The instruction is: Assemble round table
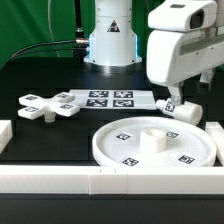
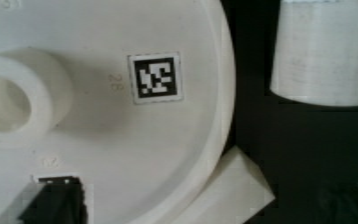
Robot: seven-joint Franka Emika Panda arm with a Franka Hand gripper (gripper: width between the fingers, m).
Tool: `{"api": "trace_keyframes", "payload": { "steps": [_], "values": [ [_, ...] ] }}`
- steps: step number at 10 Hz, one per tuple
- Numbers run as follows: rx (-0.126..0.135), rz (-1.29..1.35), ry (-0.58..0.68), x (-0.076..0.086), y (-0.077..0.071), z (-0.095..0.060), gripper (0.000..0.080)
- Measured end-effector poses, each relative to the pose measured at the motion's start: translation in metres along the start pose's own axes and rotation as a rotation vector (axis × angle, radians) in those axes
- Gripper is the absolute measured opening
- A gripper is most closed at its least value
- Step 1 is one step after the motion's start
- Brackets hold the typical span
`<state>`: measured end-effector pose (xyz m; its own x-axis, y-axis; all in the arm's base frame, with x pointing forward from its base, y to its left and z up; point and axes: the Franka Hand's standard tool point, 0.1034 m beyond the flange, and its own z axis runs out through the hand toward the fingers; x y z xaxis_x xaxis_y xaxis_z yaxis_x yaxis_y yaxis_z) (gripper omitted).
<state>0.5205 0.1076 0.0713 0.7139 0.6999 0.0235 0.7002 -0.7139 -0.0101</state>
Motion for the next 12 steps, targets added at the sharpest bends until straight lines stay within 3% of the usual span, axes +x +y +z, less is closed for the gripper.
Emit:
{"api": "trace_keyframes", "payload": {
  "steps": [3, 4, 5, 6, 7, 10, 12],
  "values": [
    [0.009, 0.035, -0.036, -0.004, -0.004, 0.001, 0.0649],
    [-0.012, 0.100, -0.095, -0.009, -0.011, 0.000, 0.0649],
    [-0.053, 0.145, -0.128, -0.011, -0.020, -0.003, 0.0649],
    [-0.067, 0.187, -0.177, -0.018, -0.026, -0.001, 0.0649],
    [-0.062, 0.201, -0.242, -0.025, -0.031, 0.002, 0.0649],
    [-0.030, 0.190, -0.445, -0.027, -0.034, 0.002, 0.0649],
    [-0.025, 0.233, -0.623, -0.031, -0.041, 0.005, 0.0649]
  ]
}}
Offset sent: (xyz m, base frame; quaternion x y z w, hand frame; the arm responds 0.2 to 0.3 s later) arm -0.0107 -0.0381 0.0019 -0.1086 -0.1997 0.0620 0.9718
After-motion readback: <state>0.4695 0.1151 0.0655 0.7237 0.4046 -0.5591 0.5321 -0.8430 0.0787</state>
